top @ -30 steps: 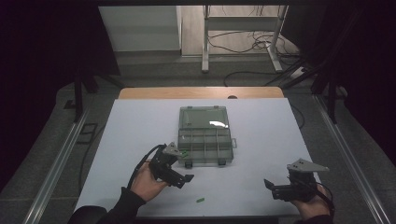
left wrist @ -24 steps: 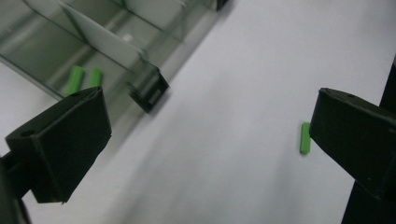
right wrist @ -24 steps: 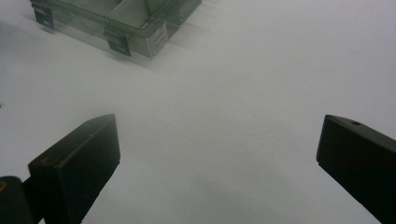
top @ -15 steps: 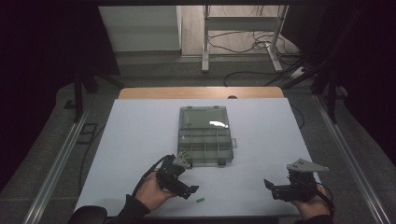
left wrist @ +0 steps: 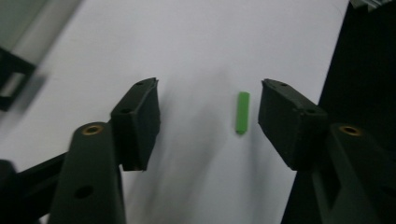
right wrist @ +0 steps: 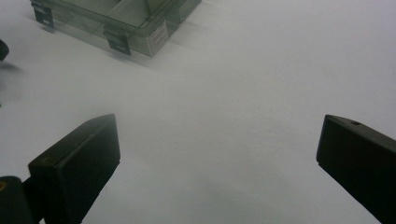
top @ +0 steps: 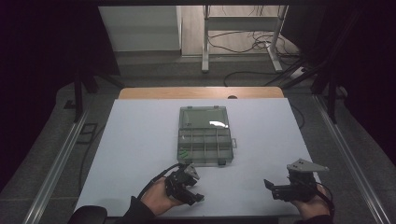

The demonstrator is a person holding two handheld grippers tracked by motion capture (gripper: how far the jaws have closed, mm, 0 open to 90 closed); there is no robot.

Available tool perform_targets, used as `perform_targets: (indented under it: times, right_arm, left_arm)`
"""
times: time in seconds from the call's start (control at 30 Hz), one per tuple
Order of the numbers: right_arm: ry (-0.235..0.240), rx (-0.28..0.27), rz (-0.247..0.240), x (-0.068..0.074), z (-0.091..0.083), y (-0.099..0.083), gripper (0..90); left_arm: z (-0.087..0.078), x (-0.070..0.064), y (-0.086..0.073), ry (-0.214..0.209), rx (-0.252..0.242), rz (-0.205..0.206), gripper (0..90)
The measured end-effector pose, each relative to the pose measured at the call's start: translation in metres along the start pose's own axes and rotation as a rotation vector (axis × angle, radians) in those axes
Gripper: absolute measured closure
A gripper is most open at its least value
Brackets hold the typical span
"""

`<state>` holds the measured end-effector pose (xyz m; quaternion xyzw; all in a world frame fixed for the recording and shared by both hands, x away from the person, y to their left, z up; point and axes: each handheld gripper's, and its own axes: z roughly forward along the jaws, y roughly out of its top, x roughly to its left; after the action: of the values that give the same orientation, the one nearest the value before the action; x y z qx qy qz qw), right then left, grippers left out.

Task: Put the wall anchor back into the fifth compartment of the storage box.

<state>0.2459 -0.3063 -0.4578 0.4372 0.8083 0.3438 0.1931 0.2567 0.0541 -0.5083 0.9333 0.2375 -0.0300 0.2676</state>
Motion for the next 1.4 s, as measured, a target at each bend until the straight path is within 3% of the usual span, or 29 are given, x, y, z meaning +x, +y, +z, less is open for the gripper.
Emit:
perform_targets:
  times: [0.23,0.4,0.5,0.6,1.03,1.4]
  right_arm:
    - [0.001,0.001,0.003,0.0,0.0,0.0,0.0]
    - [0.001,0.002,0.004,0.0,0.0,0.0,0.0]
    - [0.001,0.002,0.005,0.0,0.0,0.0,0.0]
    - [0.001,0.002,0.004,0.0,0.0,0.0,0.0]
    - [0.0,0.001,-0.002,0.001,0.0,0.0,0.1]
    - [0.001,-0.001,-0.003,0.001,0.0,0.0,0.1]
  left_arm:
    - [0.008,-0.011,0.001,0.018,0.024,0.066,61.4]
    - [0.011,-0.018,0.002,0.063,0.032,0.12,74.0]
    - [0.011,-0.019,0.002,0.059,0.03,0.126,82.8]
    - [0.011,-0.02,0.003,0.055,0.025,0.127,83.9]
    - [0.0,-0.009,0.005,0.014,-0.011,0.067,84.3]
    - [-0.019,0.008,0.007,0.039,-0.054,0.006,83.9]
